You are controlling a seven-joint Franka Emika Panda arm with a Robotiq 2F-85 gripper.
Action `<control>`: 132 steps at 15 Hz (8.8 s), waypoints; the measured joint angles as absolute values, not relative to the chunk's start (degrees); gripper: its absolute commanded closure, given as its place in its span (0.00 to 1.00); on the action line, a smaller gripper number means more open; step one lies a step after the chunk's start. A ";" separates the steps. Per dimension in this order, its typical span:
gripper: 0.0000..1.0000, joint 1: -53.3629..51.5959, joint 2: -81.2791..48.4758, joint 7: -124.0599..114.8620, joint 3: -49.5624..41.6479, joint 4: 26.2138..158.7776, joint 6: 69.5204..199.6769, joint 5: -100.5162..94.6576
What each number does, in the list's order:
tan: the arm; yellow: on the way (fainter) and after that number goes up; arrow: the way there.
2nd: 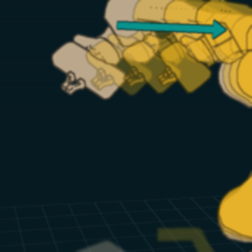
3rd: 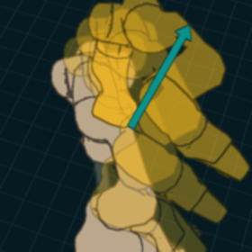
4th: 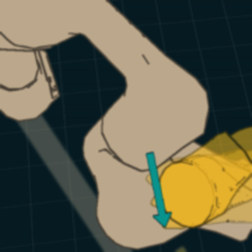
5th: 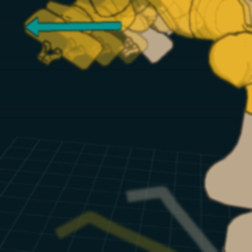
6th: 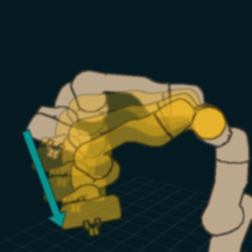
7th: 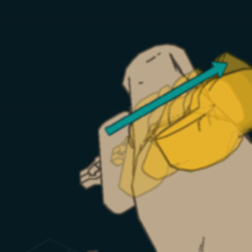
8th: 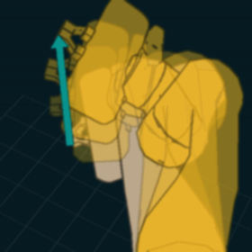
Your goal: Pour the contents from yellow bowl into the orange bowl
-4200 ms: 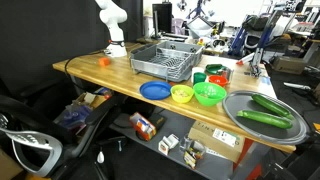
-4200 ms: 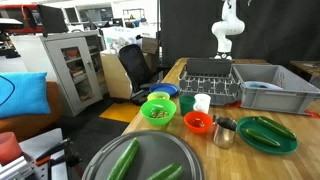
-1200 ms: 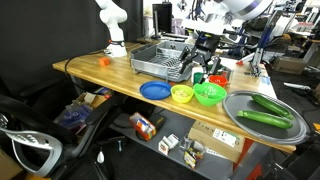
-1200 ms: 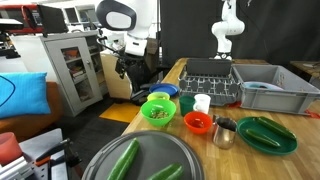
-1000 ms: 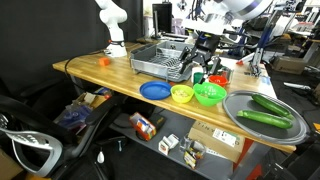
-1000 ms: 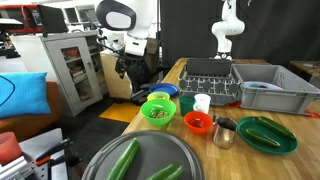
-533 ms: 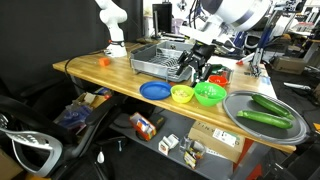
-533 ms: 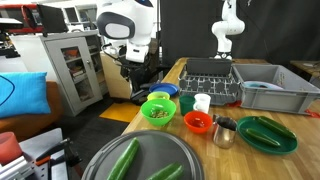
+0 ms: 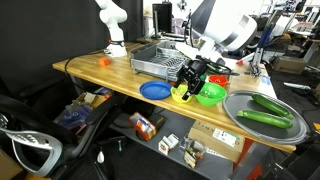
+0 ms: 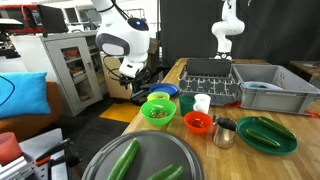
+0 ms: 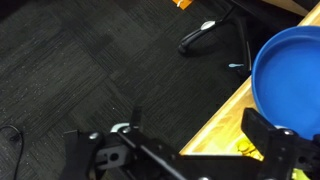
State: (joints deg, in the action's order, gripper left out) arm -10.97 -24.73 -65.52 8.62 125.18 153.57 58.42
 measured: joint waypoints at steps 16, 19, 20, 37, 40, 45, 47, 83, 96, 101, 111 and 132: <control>0.29 -11.09 -34.40 -76.35 5.05 119.02 155.99 58.84; 0.51 -11.09 -35.38 -76.36 5.05 118.61 155.97 58.85; 0.57 -11.09 -35.59 -76.36 5.05 118.53 155.97 58.85; 0.99 -10.54 -35.12 -75.32 5.38 115.93 156.14 60.72; 0.99 -9.96 -34.30 -72.16 6.79 115.51 156.14 65.41; 0.99 -9.78 -33.16 -66.32 7.24 115.57 156.14 73.39; 0.99 -9.72 -33.03 -63.65 7.24 115.66 156.14 76.72; 0.96 4.62 -2.70 -39.28 -7.21 142.10 123.56 68.10; 0.99 4.85 -3.09 -39.31 -7.52 141.39 123.50 68.18; 0.99 6.35 -5.13 -39.22 -9.17 137.68 120.50 70.68; 0.99 8.15 -16.54 -38.11 -10.16 129.39 116.47 78.04; 0.99 13.53 -35.36 -39.09 -10.66 114.66 105.29 85.13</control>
State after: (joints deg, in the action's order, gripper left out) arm 13.53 -35.36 -39.09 -10.66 114.66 105.29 85.13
